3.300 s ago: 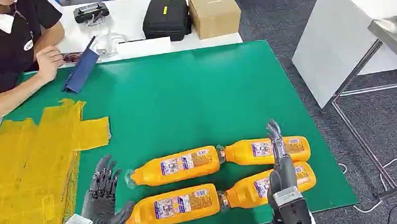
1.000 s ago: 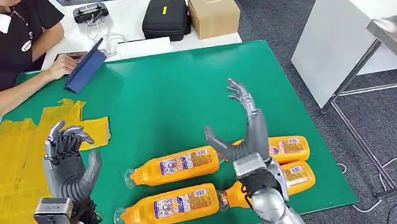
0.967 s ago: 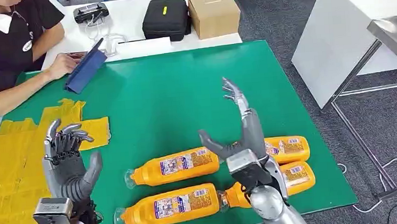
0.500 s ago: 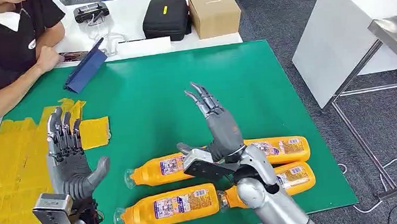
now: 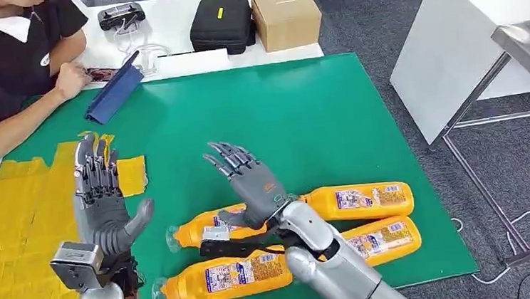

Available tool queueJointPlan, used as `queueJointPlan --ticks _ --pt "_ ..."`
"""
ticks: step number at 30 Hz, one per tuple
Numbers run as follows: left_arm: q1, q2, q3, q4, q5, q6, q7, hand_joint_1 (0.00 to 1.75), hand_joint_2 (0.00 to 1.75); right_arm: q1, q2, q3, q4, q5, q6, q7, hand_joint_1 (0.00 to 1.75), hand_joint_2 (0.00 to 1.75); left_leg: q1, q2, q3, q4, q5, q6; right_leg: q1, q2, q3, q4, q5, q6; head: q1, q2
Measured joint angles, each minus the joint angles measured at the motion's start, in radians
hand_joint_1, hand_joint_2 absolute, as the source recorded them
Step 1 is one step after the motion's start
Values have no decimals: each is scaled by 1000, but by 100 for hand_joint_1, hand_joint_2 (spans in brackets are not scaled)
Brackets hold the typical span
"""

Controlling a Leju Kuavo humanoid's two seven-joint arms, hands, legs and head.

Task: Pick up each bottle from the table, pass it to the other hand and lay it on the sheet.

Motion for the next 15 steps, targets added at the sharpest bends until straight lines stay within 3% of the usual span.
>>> queueJointPlan --ticks 15 --pt "-29 -12 -4 37 12 -14 3 0 175 -45 45 39 222 -35 43 8 0 175 0 0 0 0 0 0 0 0 0 0 0 0 0 0"
